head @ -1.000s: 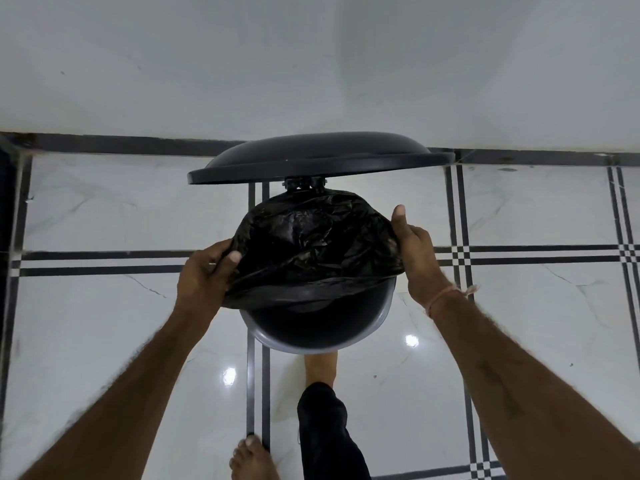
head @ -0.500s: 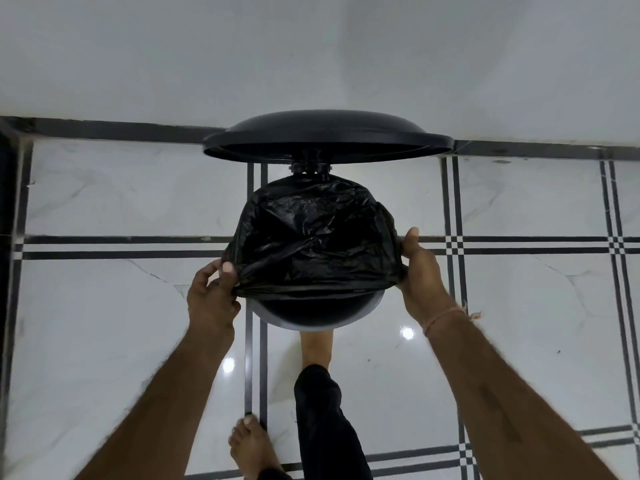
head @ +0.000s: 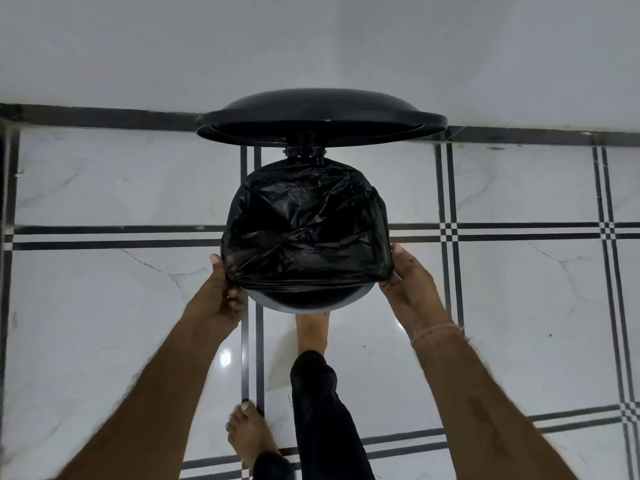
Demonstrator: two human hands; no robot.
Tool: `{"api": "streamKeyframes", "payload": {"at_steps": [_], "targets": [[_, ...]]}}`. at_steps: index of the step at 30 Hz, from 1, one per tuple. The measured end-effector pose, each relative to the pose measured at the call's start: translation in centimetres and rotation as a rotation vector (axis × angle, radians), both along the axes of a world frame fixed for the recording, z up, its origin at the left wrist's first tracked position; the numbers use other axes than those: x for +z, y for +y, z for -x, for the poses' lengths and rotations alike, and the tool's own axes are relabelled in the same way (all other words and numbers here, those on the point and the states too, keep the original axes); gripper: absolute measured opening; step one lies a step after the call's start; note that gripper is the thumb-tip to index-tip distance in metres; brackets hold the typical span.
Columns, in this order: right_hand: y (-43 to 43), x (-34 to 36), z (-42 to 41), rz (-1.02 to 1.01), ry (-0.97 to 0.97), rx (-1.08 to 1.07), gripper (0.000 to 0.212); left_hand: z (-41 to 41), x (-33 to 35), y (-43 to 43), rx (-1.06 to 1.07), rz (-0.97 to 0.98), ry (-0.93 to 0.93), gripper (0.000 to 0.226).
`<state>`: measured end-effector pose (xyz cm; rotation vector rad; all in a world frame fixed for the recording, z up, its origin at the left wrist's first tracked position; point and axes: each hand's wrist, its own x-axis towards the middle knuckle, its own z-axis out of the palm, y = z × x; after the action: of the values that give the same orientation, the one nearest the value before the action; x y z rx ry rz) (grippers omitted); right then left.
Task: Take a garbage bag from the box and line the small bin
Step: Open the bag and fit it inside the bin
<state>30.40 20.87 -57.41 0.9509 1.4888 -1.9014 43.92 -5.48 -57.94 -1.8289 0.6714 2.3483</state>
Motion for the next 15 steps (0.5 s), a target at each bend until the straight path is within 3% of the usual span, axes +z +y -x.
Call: {"api": "streamKeyframes", "payload": {"at_steps": [2,5,11,15], "targets": [[0.1,0.5,-0.2,-0.05,-0.061,0.046,0.025,-0.6,0.7,0.3,0.016,-0.038,0.097,0.06],[0.2,1.2,-1.1,-0.097,-0.122,0.134,0.01,-1.4,1.1,0.3,0.018,-0.066,0.157,0.055],[-1.1,1.7,-3.7,-0.069,-0.148,0.186,0.021,-1.9,1.1,0.5,0.005,-0.024,0.091,0.032],[-1.8,2.2,-6.2,0.058,-0.203,0.152,0.023,-2.6,0.8,1.3,0.004,-0.033,0.088,0.03]]}}
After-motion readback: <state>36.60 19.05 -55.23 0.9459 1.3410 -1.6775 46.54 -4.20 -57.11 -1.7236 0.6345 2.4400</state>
